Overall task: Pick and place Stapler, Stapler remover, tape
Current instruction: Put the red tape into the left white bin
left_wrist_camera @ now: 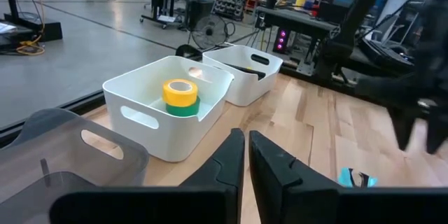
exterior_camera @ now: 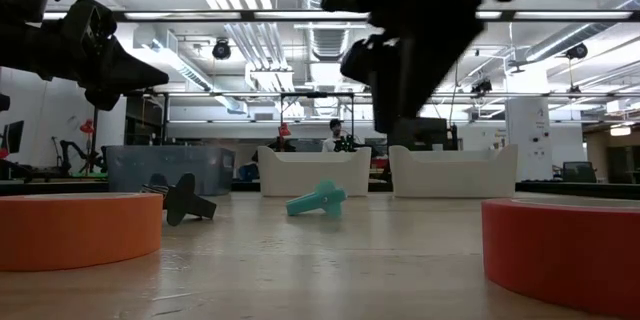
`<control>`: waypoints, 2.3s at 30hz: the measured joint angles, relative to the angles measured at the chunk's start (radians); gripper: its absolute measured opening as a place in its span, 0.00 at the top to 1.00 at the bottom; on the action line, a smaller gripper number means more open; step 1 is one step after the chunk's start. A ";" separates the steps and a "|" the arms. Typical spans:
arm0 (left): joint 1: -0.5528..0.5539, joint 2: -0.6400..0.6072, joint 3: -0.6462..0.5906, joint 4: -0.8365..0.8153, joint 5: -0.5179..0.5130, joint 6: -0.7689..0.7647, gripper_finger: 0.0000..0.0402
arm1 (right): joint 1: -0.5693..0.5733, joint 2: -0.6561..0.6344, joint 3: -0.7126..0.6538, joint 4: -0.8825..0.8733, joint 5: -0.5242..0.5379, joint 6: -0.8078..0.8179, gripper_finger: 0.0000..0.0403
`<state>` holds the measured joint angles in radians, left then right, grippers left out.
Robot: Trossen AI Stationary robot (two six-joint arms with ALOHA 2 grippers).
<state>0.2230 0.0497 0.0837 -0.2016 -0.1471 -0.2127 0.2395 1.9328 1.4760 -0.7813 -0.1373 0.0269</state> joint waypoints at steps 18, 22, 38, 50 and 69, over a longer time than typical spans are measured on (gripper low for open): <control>0.000 0.000 0.000 0.000 0.000 0.000 0.94 | 0.225 0.005 -0.127 0.247 0.003 0.271 0.60; 0.000 0.000 0.000 0.000 0.000 0.000 0.94 | 0.236 0.005 -0.175 0.312 0.006 0.331 0.61; 0.000 0.000 0.000 0.000 0.000 0.000 0.94 | 0.268 0.006 -0.251 0.379 0.056 0.368 0.66; 0.000 0.000 0.000 0.000 0.000 0.000 0.94 | 0.254 0.005 -0.256 0.377 0.047 0.352 0.85; 0.000 0.000 0.000 0.000 0.000 0.000 0.94 | 0.101 -0.060 -0.211 0.193 0.093 0.164 0.95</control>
<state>0.2230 0.0497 0.0837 -0.2012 -0.1471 -0.2127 0.3410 1.8732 1.2647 -0.5884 -0.0444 0.1908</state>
